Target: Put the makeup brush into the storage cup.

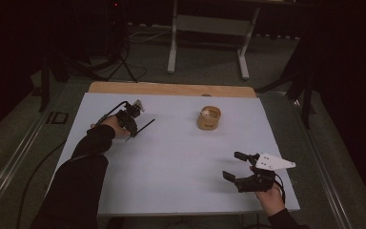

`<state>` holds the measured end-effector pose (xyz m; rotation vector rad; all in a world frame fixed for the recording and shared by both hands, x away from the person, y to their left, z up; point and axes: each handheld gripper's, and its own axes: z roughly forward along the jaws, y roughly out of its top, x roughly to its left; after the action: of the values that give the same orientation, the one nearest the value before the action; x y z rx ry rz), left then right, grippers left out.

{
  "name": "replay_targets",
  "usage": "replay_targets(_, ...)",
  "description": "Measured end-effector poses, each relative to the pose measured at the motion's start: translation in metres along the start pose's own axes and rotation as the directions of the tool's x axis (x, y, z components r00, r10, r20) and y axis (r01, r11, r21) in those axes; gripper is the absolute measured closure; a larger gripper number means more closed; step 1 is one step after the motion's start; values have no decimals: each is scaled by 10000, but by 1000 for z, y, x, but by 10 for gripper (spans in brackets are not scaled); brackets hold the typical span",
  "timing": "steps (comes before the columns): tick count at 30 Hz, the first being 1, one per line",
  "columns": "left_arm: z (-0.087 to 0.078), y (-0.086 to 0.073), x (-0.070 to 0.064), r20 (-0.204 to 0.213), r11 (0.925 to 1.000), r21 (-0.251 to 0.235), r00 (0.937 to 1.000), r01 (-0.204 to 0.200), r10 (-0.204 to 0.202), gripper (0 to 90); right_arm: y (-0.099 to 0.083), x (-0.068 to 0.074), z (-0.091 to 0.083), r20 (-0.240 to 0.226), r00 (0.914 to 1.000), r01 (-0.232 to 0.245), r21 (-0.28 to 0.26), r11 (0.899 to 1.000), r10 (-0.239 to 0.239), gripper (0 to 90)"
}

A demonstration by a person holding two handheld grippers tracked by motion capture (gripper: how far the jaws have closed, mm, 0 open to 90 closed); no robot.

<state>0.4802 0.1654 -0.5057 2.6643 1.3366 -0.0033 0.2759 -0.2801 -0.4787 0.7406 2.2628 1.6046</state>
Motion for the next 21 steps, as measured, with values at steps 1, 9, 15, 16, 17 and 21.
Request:
replay_targets(1, 0, 0, -1, -47, 10000, 33, 10000, 38, -38, 802, 0, 0, 0, -5, 10000, 11, 13, 10000, -11, 133)
replay_targets(9, 0, 4, -5, -301, 9993, 348, 9995, 138, -128, 842, 0, 0, -1, 23, 10000, 18, 6, 10000, -18, 133)
replay_targets(15, 0, 3, -3, -175, 9995, 205, 9995, 252, -248, 852, 0, 0, -1, 47, 10000, 6, 8, 10000, -6, 133)
replay_targets(16, 0, 2, -2, -99, 9995, 132, 9995, 288, -287, 853, 0, 0, -1, 57, 10000, 8, 12, 10000, -8, 133)
replay_targets(17, -2, 1, -1, -61, 9994, 145, 9995, 304, -303, 853, 0, 0, -1, 66, 10000, 13, 19, 10000, -14, 133)
replay_targets(21, -8, -5, -1, 153, 9994, -89, 9994, 326, -325, 853, 0, -1, -1, 78, 10000, -1, 18, 10000, 1, 133)
